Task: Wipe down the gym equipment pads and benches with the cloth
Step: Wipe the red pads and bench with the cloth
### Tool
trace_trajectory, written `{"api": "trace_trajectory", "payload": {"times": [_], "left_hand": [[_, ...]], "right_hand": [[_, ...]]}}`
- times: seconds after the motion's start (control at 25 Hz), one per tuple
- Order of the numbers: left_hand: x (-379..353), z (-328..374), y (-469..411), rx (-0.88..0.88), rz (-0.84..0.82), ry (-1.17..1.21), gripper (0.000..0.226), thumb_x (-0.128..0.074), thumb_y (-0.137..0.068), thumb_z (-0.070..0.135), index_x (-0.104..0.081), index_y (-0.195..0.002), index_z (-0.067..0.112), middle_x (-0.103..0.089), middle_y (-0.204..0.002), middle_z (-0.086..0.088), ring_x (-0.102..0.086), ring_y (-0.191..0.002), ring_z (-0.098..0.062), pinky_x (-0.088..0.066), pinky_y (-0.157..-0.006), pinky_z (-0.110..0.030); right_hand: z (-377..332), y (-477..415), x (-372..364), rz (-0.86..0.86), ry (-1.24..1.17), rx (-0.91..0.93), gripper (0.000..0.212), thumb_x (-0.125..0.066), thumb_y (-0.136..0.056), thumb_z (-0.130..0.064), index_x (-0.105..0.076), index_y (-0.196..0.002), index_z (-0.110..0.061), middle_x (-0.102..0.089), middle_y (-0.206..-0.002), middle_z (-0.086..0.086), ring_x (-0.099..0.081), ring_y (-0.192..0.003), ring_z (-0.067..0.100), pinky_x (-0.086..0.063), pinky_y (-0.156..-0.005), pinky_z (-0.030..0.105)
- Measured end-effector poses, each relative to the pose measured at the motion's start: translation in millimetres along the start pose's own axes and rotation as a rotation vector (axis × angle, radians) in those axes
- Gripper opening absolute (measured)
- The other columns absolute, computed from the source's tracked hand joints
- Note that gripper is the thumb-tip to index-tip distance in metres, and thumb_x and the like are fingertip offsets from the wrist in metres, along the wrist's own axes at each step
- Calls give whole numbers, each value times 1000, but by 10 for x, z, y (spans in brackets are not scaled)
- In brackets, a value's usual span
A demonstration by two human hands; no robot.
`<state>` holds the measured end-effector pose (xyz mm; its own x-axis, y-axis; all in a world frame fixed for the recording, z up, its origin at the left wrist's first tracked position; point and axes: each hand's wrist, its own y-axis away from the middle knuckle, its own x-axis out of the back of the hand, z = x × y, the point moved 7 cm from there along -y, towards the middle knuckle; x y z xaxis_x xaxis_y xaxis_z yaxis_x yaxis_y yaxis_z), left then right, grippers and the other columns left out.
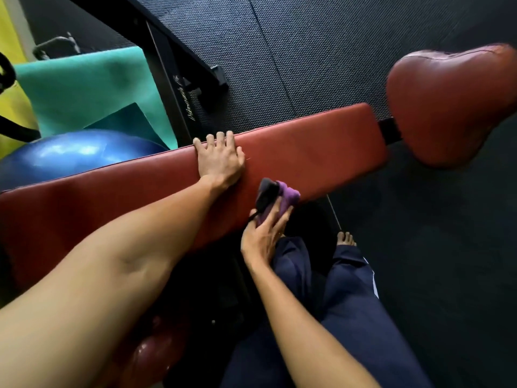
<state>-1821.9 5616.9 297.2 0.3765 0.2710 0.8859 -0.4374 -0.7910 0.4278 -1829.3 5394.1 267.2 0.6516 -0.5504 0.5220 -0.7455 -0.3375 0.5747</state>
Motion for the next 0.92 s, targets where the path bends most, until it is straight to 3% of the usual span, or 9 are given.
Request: {"api": "trace_trajectory", "payload": {"times": [0.2,0.32,0.52,0.64,0.76,0.92], "left_hand": [[-65,-4,-25,6,60,-8,58,-27,-97,45,-46,-141,11,-57,-134,-16,-49,-122,-37,-27,-108,-60],[-59,13,-21,6,76,2,57,-30,-97,44,-47,-139,9,-57,-132,-17,-50,-120,-39,-28,-108,-60],[-46,8,-29,18,84,23,56,-32,-97,43,-48,-138,8,-57,-130,-19,-50,-120,-41,-27,-109,-61],[-45,11,-26,18,85,14,57,-32,-97,43,-48,-138,8,-57,-130,-19,-50,-119,-40,-28,-109,-61],[-52,16,-24,17,104,13,58,-32,-96,43,-48,-138,8,-58,-129,-18,-51,-117,-40,-28,-108,-61],[-58,-3,-42,20,96,14,60,-29,-95,44,-48,-139,8,-58,-129,-17,-51,-116,-39,-29,-108,-60]], "right_hand": [[42,-852,241,221,-271,-377,80,-65,-97,-36,-20,-162,-29,-6,-169,9,-28,-148,31,-29,-115,39],[118,-862,300,331,-378,-421,79,-68,-95,-37,-24,-161,-32,-18,-165,6,-39,-142,31,-36,-108,39],[-27,-532,62,259,-269,-169,71,-71,-93,-25,-39,-156,-17,-19,-167,18,-24,-152,34,-23,-120,39],[44,-703,178,295,-181,-80,63,-68,-95,-28,-47,-152,-13,-26,-163,23,-29,-148,39,-18,-120,33],[100,-971,290,313,31,43,63,-51,-93,-40,-49,-151,-17,-30,-163,21,-28,-148,46,-20,-123,47],[38,-1222,235,116,311,168,68,-43,-95,-51,-35,-158,-26,-18,-169,11,-12,-154,44,-10,-125,54]]}}
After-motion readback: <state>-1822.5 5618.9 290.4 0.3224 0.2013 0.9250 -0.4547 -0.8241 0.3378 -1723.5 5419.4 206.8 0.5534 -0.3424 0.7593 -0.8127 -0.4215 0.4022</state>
